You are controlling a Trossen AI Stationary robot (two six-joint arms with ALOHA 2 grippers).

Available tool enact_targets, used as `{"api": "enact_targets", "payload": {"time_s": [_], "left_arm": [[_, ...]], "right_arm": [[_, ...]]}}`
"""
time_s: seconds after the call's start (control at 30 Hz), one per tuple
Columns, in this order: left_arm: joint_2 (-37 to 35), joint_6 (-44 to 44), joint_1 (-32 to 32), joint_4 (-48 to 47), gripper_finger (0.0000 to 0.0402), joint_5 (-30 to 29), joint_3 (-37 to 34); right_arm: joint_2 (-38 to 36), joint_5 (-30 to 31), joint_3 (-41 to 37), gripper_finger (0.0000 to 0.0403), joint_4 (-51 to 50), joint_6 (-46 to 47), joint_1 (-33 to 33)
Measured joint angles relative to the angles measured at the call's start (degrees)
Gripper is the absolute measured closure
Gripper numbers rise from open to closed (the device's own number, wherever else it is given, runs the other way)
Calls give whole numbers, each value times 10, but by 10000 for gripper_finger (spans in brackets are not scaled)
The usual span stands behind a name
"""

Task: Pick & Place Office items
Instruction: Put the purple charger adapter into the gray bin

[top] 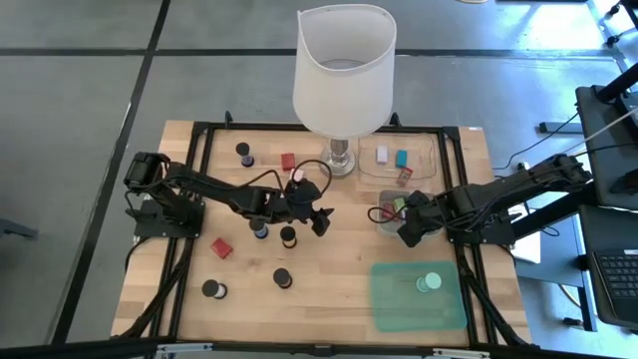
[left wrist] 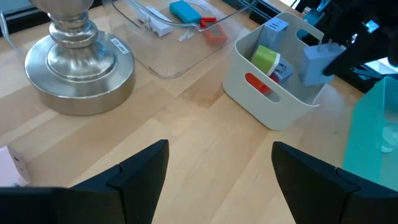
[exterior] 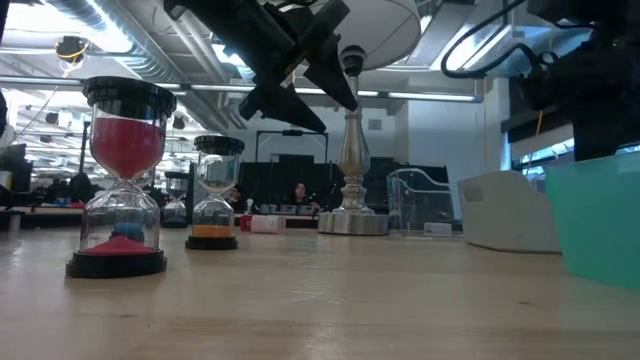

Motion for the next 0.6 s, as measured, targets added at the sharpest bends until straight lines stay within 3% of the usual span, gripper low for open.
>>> {"api": "enact_targets", "payload": {"time_s": [0.27, 0.6], "left_arm": [[0, -16, 0, 0, 121, 0, 0], [0, -30, 0, 0, 121, -2, 0]], "right_arm": [[0, 30, -3, 261, 2, -19, 0], [0, 57, -3, 211, 2, -49, 0]]}}
